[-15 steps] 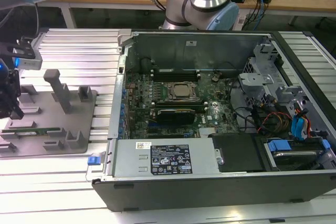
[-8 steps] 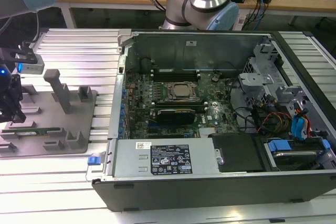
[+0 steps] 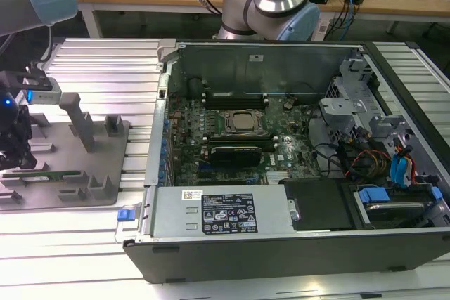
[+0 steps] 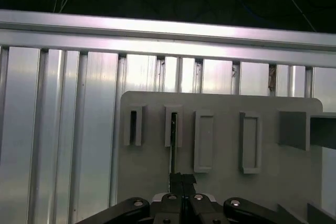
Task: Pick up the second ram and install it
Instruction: 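Pick up the second ram and move it above second insertion slot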
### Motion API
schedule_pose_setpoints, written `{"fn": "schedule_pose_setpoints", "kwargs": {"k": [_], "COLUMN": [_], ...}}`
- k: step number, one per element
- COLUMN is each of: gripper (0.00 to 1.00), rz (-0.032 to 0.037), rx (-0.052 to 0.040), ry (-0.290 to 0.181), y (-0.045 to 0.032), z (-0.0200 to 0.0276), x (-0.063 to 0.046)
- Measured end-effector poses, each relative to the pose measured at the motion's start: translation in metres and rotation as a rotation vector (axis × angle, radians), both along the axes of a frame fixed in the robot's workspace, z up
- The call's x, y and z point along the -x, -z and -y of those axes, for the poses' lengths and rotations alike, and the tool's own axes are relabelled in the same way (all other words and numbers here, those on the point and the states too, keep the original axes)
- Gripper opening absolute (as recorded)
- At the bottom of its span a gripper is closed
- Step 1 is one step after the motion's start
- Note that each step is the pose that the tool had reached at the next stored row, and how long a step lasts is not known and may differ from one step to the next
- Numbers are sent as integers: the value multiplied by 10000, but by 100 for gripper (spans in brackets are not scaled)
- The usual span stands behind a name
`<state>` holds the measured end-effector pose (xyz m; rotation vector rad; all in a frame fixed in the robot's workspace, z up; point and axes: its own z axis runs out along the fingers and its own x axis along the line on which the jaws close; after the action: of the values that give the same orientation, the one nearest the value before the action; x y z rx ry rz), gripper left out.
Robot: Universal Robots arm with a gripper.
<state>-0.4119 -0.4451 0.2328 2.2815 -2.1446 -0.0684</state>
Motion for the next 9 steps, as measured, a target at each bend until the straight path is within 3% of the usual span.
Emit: {"fn": "schedule_pose_setpoints", "kwargs": {"k": [5, 6, 9], "gripper": [9, 21, 28], "rz": [4, 3, 3], "rx": [-12, -16, -24], "ry": [0, 0, 0], "y": [2, 2, 19], "z": [-1, -1, 0], "x": [-1, 0, 1]}}
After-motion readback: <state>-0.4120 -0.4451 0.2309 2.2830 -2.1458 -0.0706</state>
